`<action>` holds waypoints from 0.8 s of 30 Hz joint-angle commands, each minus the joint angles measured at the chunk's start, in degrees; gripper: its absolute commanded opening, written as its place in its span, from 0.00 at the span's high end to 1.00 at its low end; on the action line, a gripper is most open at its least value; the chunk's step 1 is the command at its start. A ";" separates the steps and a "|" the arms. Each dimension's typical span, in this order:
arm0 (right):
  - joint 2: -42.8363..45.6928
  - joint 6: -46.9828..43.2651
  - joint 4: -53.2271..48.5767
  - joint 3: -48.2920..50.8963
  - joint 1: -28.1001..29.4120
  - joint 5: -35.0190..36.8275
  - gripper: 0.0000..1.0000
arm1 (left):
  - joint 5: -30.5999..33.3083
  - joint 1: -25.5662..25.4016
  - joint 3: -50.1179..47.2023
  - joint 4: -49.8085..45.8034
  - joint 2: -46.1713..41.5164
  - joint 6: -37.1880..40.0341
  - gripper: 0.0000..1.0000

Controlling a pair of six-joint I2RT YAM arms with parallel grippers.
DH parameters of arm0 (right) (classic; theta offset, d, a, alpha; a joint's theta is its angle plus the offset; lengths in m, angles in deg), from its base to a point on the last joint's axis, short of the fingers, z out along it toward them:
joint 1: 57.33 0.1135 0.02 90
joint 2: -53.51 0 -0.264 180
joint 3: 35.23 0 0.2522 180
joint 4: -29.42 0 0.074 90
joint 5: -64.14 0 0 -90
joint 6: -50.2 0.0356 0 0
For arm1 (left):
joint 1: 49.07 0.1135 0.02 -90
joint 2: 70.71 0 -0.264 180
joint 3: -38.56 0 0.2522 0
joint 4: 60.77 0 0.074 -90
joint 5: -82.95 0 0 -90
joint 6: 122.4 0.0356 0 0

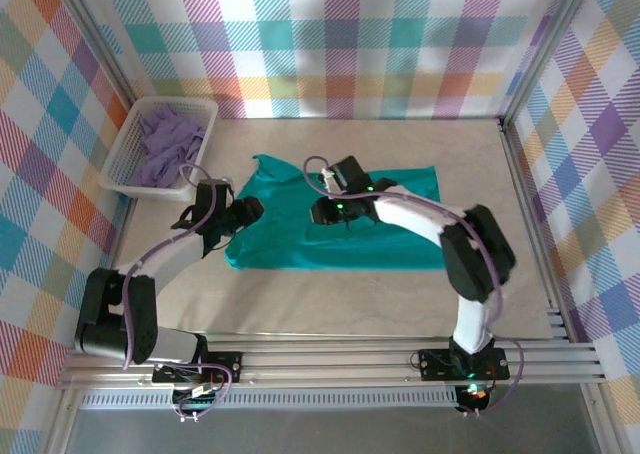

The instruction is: Fold the inside-out t-shirt

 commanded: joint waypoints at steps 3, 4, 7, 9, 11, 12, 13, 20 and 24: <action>14.40 0.57 -10.07 13.65 -8.73 5.57 0.60 | -2.67 -0.49 -5.03 -9.64 -5.20 1.71 0.53; 17.33 1.34 -11.23 16.49 -11.56 5.41 0.58 | -1.15 -0.44 -5.86 -10.44 -6.78 2.08 0.53; 24.04 2.54 -12.61 23.27 -20.38 4.31 0.52 | 2.28 -0.05 -7.80 -11.64 -10.15 2.69 0.52; 25.84 2.62 -12.34 25.63 -25.01 3.01 0.47 | 2.50 0.28 -8.12 -11.49 -10.45 3.17 0.48; 25.37 3.13 -10.65 26.67 -26.85 1.53 0.46 | -0.36 0.30 -7.23 -10.88 -8.83 3.44 0.47; 24.42 3.27 -9.41 26.82 -26.98 0.13 0.46 | -3.08 0.22 -6.89 -9.45 -7.60 3.30 0.47; 22.89 3.64 -8.32 26.68 -26.97 -1.86 0.47 | -6.01 -0.08 -6.32 -7.71 -5.95 2.92 0.48; 11.20 5.43 -12.72 23.48 -30.42 -3.59 0.50 | -7.32 -2.11 -3.30 -8.19 4.09 3.45 0.50; 10.72 4.90 -15.98 26.09 -31.46 -5.76 0.52 | -7.91 -2.14 -7.25 -8.22 4.27 2.44 0.52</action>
